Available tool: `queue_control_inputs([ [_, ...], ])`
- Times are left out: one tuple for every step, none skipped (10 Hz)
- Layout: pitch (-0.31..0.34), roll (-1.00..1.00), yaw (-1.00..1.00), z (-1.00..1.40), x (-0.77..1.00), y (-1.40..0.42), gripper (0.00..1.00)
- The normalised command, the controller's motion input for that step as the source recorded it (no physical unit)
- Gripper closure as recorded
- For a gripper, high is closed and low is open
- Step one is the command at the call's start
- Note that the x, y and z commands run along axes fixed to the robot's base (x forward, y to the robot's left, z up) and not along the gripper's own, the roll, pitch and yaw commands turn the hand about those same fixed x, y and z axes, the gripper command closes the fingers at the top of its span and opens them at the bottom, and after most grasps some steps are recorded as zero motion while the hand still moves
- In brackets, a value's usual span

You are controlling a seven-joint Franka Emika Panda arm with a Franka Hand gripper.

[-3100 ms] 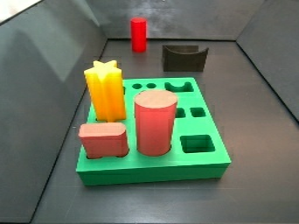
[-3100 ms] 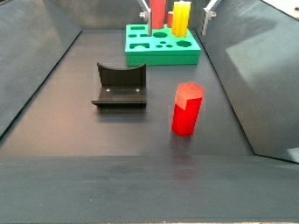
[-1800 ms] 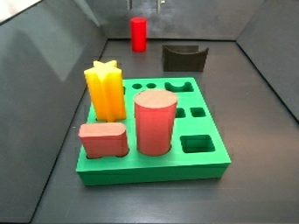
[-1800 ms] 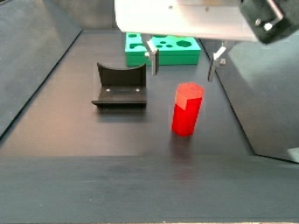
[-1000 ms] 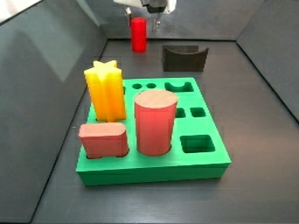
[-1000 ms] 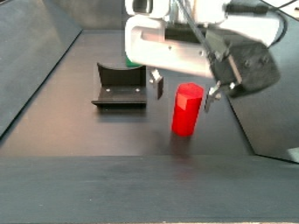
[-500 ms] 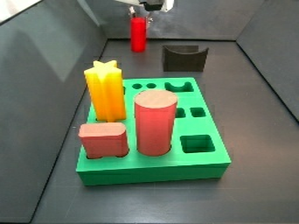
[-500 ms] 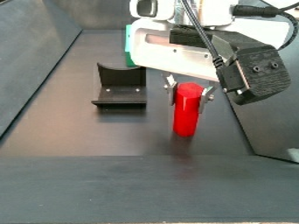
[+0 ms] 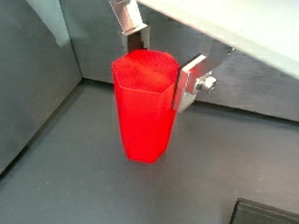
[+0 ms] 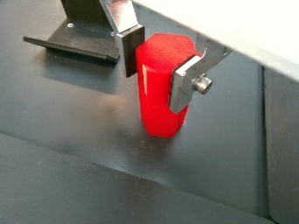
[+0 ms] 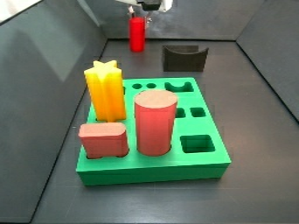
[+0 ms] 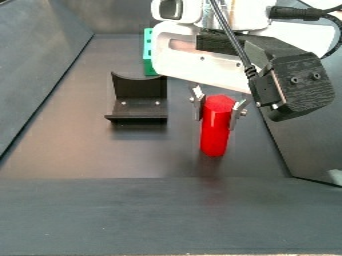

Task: Pick up the hexagon object. Move up. Move to above the board. Insert the hexagon object.
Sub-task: Pick up the hexagon object, then move up, then move to above the board.

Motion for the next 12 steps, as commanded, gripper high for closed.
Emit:
queue_control_inputs([
  [0.0, 0.0, 0.0, 0.0, 0.0, 0.0, 1.0],
  [0.0, 0.0, 0.0, 0.0, 0.0, 0.0, 1.0],
  [0.0, 0.0, 0.0, 0.83, 0.0, 0.0, 1.0],
  [0.01, 0.01, 0.04, 0.82, -0.03, 0.07, 1.0],
  [0.036, 0.02, 0.03, 0.69, -0.04, 0.05, 1.0],
  [0.04, 0.03, 0.01, 0.56, -0.03, 0.03, 1.0],
  [0.047, 0.05, 0.0, 0.35, -0.02, 0.02, 1.0],
  [0.055, 0.06, 0.0, 0.24, -0.02, 0.01, 1.0],
  [0.05, 0.02, -0.14, 1.0, 0.31, -0.09, 1.0],
  [0.066, 0.02, -0.13, 1.0, 0.31, -0.09, 1.0],
  [0.109, 0.02, -0.1, 1.0, 0.28, -0.08, 1.0],
  [0.115, 0.02, -0.08, 1.0, 0.26, -0.07, 1.0],
])
